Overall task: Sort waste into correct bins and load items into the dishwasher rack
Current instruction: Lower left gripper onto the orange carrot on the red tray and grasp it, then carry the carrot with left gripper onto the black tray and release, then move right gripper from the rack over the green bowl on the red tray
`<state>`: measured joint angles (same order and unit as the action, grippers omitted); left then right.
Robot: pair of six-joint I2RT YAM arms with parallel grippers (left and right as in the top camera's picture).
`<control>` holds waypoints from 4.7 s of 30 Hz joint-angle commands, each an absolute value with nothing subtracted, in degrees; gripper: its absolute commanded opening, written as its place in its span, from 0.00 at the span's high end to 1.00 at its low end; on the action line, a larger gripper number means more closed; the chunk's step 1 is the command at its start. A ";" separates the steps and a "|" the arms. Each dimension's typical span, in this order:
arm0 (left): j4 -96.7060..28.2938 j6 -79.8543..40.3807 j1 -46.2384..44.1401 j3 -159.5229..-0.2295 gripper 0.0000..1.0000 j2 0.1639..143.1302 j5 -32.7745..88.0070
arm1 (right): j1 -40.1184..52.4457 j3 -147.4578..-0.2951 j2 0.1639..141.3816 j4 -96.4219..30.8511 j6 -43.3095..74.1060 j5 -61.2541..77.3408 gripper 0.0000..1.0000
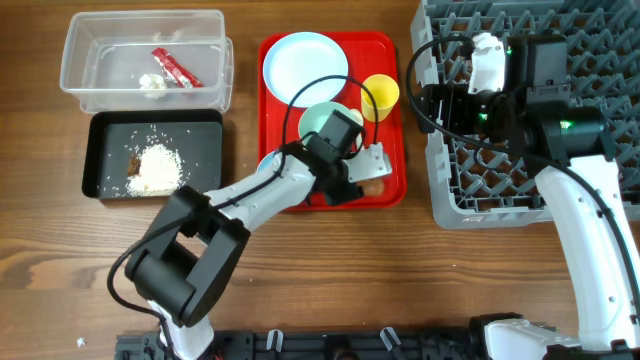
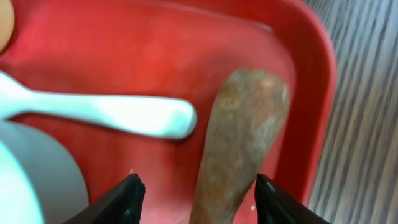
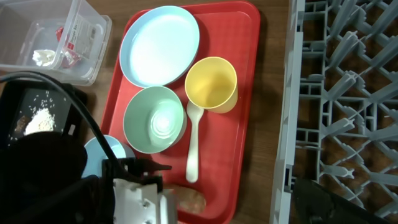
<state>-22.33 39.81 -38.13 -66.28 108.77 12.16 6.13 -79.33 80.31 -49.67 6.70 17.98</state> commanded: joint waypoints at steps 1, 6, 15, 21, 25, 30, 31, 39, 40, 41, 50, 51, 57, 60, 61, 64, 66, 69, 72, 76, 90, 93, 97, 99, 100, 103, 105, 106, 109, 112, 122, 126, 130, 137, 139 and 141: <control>-22.79 40.36 -37.80 -66.74 0.42 109.75 14.37 | 6.52 -80.14 80.82 -49.36 7.64 17.65 0.00; -23.33 42.00 -37.74 -66.72 0.37 109.95 15.03 | 6.52 -80.14 80.82 -49.47 7.64 17.65 0.00; -23.49 44.66 -37.04 -66.72 0.20 112.33 14.98 | 6.52 -80.14 80.82 -49.32 7.64 17.63 0.00; -23.51 44.66 -36.73 -66.72 0.27 112.73 14.92 | 6.52 -80.14 80.82 -49.34 7.57 17.63 0.00; -23.40 44.64 -36.73 -66.72 0.57 112.73 14.52 | 6.52 -80.14 80.82 -49.56 7.51 17.63 0.00; -23.55 44.64 -36.73 -66.72 0.95 112.73 14.52 | 6.52 -80.14 80.82 -49.28 7.51 17.63 0.00; -23.55 44.64 -36.73 -66.72 0.96 112.73 14.44 | 6.52 -80.14 80.82 -49.12 7.51 17.63 0.00; -23.57 44.34 -36.73 -66.74 0.96 112.07 14.31 | 6.52 -80.14 80.82 -49.08 7.51 17.63 0.00; -23.55 43.64 -36.75 -66.81 0.96 111.59 14.33 | 6.52 -80.14 80.82 -49.08 7.55 17.63 0.00; -23.38 42.22 -36.84 -66.89 0.96 110.85 14.35 | 6.52 -80.14 80.82 -49.08 7.55 17.63 0.00; -23.27 31.42 -37.76 -68.97 0.96 99.50 17.63 | 6.52 -80.14 80.82 -48.66 7.64 17.67 0.00; -23.07 29.34 -37.78 -68.99 0.96 97.58 18.02 | 6.52 -80.14 80.82 -48.66 7.66 17.67 0.00; -23.03 20.56 -37.26 -68.99 0.96 88.88 14.98 | 6.52 -80.14 80.82 -48.88 7.68 17.67 0.00; -23.51 13.85 -35.66 -68.99 0.96 86.19 6.74 | 6.52 -80.14 80.82 -48.86 7.68 17.67 0.00; -24.03 11.42 -34.74 -68.99 0.96 85.58 3.68 | 6.52 -80.14 80.82 -48.86 7.64 17.67 0.00; -26.65 3.60 -31.09 -68.99 0.96 84.62 -5.17 | 6.52 -80.14 80.82 -48.88 7.66 17.65 0.00; -30.55 -3.64 -26.28 -68.97 0.96 84.64 -9.74 | 6.52 -80.14 80.82 -48.71 7.68 17.65 0.01; -35.05 -8.01 -20.91 -68.97 0.96 84.64 -9.96 | 6.52 -80.14 80.82 -48.49 7.68 17.65 0.00; -40.21 -11.53 -14.90 -68.97 0.96 84.77 -9.93 | 6.52 -80.14 80.82 -48.25 7.66 17.65 0.00; -44.25 -14.41 -8.86 -68.88 0.96 85.36 -9.91 | 6.52 -80.14 80.82 -47.99 7.68 17.65 0.00; -35.90 -20.01 -2.70 -63.90 0.96 98.91 -9.98 | 6.52 -80.14 80.82 -48.34 7.66 17.63 0.00; -34.85 -20.03 -2.70 -63.90 0.96 101.43 -9.96 | 6.52 -80.14 80.82 -48.36 7.66 17.63 0.00; -34.89 -20.03 -2.72 -63.90 0.96 102.24 -9.96 | 6.52 -80.14 80.82 -48.47 7.68 17.65 0.00; -34.89 -20.01 -2.72 -63.90 0.86 102.24 -9.96 | 6.52 -80.14 80.82 -48.47 7.66 17.63 0.00; -34.89 -19.99 -2.72 -63.90 0.76 102.24 -9.96 | 6.52 -80.14 80.82 -48.49 7.66 17.63 0.00; -34.89 -19.99 -2.72 -63.90 0.46 102.24 -9.93 | 6.52 -80.14 80.82 -48.51 7.64 17.63 0.00; -34.85 -19.97 -2.72 -63.92 0.32 102.08 -9.96 | 6.52 -80.14 80.82 -48.47 7.66 17.65 0.00; -34.85 -19.97 -2.72 -63.94 0.28 101.78 -9.93 | 6.52 -80.14 80.82 -48.40 7.66 17.65 0.00; -35.03 -19.77 -2.72 -64.03 0.19 99.94 -9.91 | 6.52 -80.14 80.82 -48.01 7.68 17.65 0.00; -35.14 -19.75 -2.72 -64.03 0.14 96.86 -9.91 | 6.52 -80.14 80.82 -47.72 7.70 17.67 0.00; -35.11 -19.00 -2.87 -64.07 0.11 83.61 -3.31 | 6.81 -80.14 81.12 -43.53 9.04 25.36 0.00; -32.56 -11.11 -3.86 -64.07 0.10 81.89 9.98 | 9.10 -80.14 82.21 -39.99 11.29 25.21 0.00; -32.34 -9.37 -8.36 -64.10 0.09 82.35 11.49 | 11.70 -80.16 83.46 -38.92 13.32 23.99 0.00; -32.69 -9.43 -13.67 -64.07 0.04 82.78 5.69 | 17.56 -80.14 88.40 -38.98 16.64 23.07 0.01; -32.77 -9.47 -13.67 -64.07 0.01 82.78 5.69 | 18.72 -80.14 90.21 -38.79 19.16 22.13 0.02; -32.53 -9.45 -13.65 -64.07 0.00 82.83 5.08 | 19.75 -80.14 92.20 -38.54 21.52 20.45 0.07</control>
